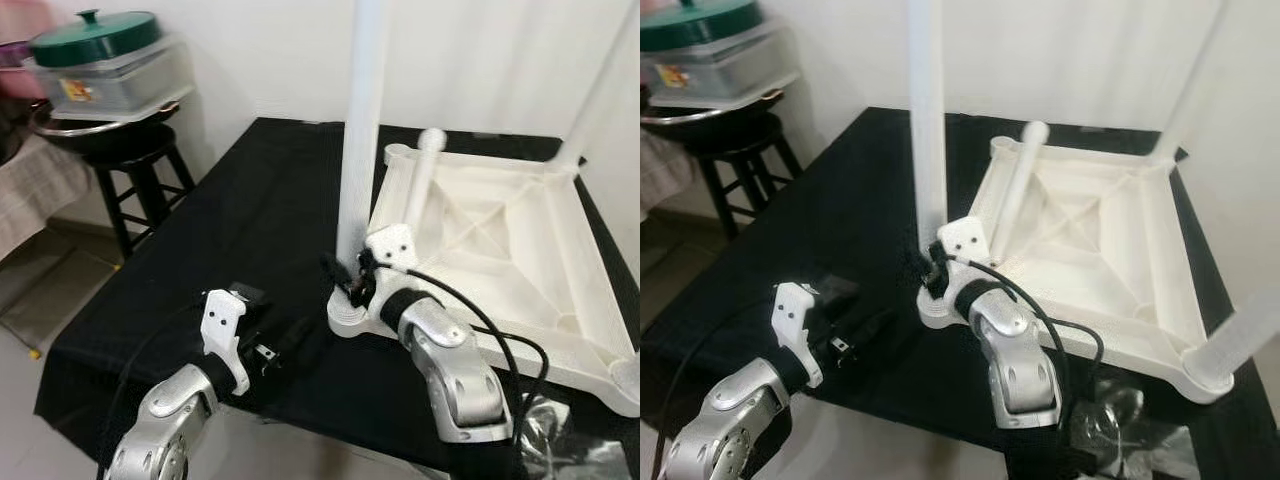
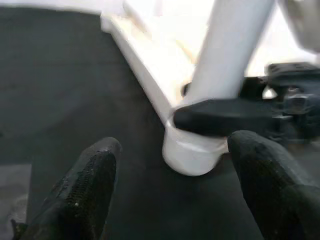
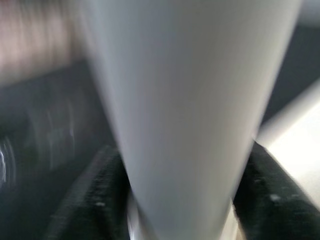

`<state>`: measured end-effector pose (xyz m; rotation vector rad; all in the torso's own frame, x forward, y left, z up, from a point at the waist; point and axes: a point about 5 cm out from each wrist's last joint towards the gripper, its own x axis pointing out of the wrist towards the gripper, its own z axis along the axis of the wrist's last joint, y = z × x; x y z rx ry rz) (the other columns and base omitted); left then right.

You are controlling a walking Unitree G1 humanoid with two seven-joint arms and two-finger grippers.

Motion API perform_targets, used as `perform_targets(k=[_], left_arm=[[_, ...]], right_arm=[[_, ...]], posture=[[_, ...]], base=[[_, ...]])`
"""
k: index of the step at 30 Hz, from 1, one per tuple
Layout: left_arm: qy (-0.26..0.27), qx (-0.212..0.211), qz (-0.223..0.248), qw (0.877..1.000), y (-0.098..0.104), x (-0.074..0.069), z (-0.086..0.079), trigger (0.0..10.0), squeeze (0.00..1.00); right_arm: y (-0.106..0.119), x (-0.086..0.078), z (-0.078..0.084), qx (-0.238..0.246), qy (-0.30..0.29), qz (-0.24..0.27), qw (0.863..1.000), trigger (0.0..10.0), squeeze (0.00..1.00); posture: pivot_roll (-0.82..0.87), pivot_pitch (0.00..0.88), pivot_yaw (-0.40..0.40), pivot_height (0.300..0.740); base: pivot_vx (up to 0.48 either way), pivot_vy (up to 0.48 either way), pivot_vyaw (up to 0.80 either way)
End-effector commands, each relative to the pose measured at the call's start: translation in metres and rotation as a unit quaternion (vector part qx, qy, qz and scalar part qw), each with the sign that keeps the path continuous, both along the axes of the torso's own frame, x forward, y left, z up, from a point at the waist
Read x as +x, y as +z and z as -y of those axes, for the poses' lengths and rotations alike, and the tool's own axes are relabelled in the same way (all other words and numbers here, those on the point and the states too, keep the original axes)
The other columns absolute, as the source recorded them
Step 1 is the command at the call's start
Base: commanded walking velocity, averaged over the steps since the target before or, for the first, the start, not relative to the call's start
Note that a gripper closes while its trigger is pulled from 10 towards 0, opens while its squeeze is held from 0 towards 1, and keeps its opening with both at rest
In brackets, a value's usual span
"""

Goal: Building children table

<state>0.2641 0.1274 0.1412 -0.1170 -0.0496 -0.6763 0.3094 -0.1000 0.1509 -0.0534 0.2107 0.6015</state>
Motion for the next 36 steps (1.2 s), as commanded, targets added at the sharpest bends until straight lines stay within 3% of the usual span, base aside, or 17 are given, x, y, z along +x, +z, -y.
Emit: perform_targets(k=[1,4,5,6,7,10,18,19,20,25,27,31,32,36], left_arm=[[0.004,0.007,-0.011,1.0,-0.003,-0.001,-0.003,10.0,0.0],[0.005,0.007,-0.014,1.0,-0.004,0.001,-0.001,10.0,0.0],[0.004,0.007,-0.014,1.0,-0.004,0.001,-0.001,10.0,0.0],[0.004,0.007,-0.014,1.0,-0.004,0.001,-0.001,10.0,0.0],[0.003,0.007,-0.015,1.0,-0.005,0.002,0.0,10.0,0.0],[0.005,0.011,-0.016,1.0,-0.006,0.002,0.001,10.0,0.0],[0.007,0.012,-0.016,1.0,-0.007,0.002,0.0,10.0,0.0],[0.009,0.013,-0.017,1.0,-0.007,0.002,0.0,10.0,0.0],[0.01,0.013,-0.017,1.0,-0.008,0.001,0.0,10.0,0.0],[0.01,0.013,-0.018,1.0,-0.009,0.001,0.0,10.0,0.0],[0.008,0.011,-0.02,1.0,-0.01,0.001,0.002,10.0,0.0],[0.007,0.01,-0.021,1.0,-0.01,0.001,0.003,10.0,0.0],[0.007,0.009,-0.021,1.0,-0.01,0.001,0.004,10.0,0.0],[0.007,0.005,-0.02,1.0,-0.009,0.0,0.006,10.0,0.0]], right_arm=[[-0.003,-0.002,-0.007,0.01,0.031,-0.024,0.999,10.0,1.0],[0.036,0.002,-0.008,0.011,0.188,0.043,0.981,10.0,1.0],[0.042,0.005,-0.004,-0.005,0.212,0.058,0.975,10.0,0.8],[0.042,0.005,-0.004,-0.005,0.212,0.058,0.975,10.0,0.8],[0.045,0.01,0.0,-0.022,0.233,0.065,0.97,10.0,0.0],[0.071,0.039,0.012,-0.032,0.317,0.075,0.945,10.0,0.0],[0.077,0.045,0.01,-0.033,0.349,0.07,0.934,10.0,0.0],[0.08,0.047,0.008,-0.032,0.362,0.065,0.929,1.0,0.0],[0.082,0.049,0.008,-0.031,0.378,0.058,0.924,0.0,0.0],[0.082,0.051,0.009,-0.029,0.394,0.046,0.918,0.0,0.0],[0.068,0.052,0.02,-0.034,0.397,0.029,0.917,0.0,0.0],[0.062,0.05,0.025,-0.033,0.388,0.027,0.921,0.0,0.0],[0.059,0.049,0.026,-0.032,0.381,0.027,0.924,0.0,0.0],[0.022,0.023,0.029,-0.013,0.268,0.015,0.963,0.0,0.0]], posture=[[0.01,0.168,0.041,0.74],[0.01,0.159,0.029,0.74],[0.02,0.155,0.025,0.74],[0.02,0.155,0.025,0.74],[0.02,0.153,0.022,0.74],[0.04,0.142,0.009,0.74],[0.04,0.137,0.004,0.74],[0.05,0.132,0.001,0.74],[0.05,0.13,0.001,0.74],[0.05,0.125,-0.001,0.74],[0.04,0.12,-0.007,0.74],[0.03,0.121,-0.01,0.74],[0.03,0.123,-0.011,0.74],[0.01,0.133,-0.017,0.74]], base=[[0.0,0.0,0.0],[0.0,0.0,0.0],[0.0,0.0,0.0],[0.0,0.0,0.0],[0.0,0.0,0.0],[0.0,0.0,0.0],[0.0,0.0,0.0],[0.0,0.0,0.0],[0.0,0.0,0.0],[0.0,0.0,0.0],[0.0,0.0,0.0],[0.0,0.0,0.0],[0.0,0.0,0.0],[0.0,0.0,0.0]])
